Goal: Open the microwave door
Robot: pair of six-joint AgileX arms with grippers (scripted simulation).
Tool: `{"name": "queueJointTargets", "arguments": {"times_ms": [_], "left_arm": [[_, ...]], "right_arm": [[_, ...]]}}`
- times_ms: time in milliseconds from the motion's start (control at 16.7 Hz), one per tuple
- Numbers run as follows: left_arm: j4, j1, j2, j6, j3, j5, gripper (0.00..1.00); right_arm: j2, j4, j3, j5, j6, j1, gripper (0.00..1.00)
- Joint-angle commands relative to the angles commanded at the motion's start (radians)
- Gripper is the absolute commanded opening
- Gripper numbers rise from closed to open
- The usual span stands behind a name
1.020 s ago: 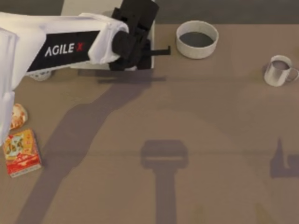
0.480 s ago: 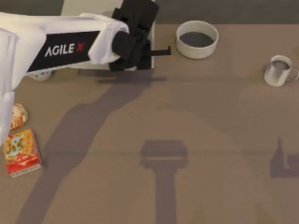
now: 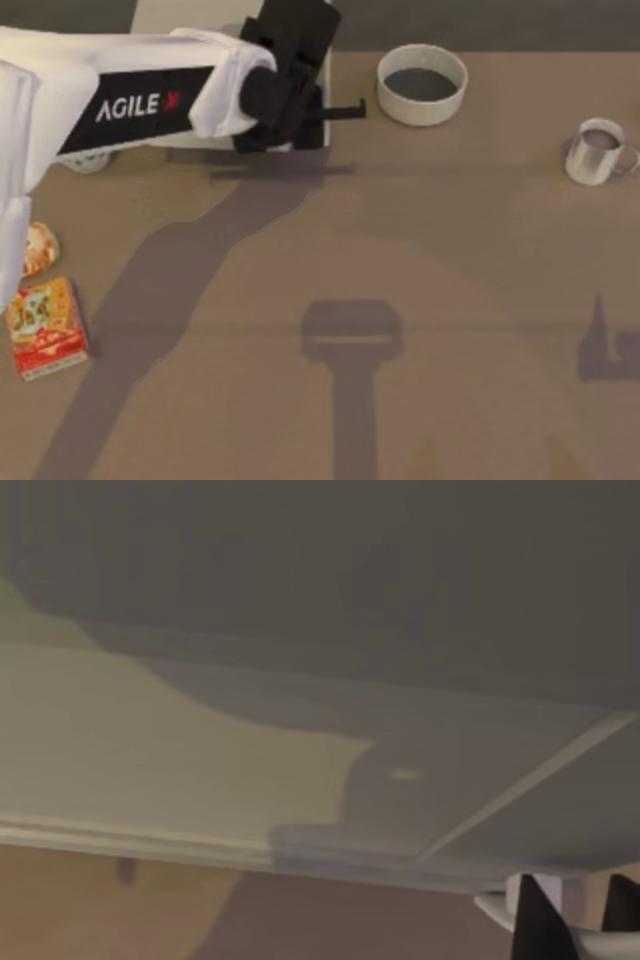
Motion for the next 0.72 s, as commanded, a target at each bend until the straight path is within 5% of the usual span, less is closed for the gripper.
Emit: {"name": "queueJointTargets", "arguments": {"times_ms": [720], "left_arm": [[0.050,0.009,-0.047,0.060,-0.079,0.043,0.00]], "right_arm": [[0.000,0.000,0.000,0.000,0.000,0.000,1.00]]}}
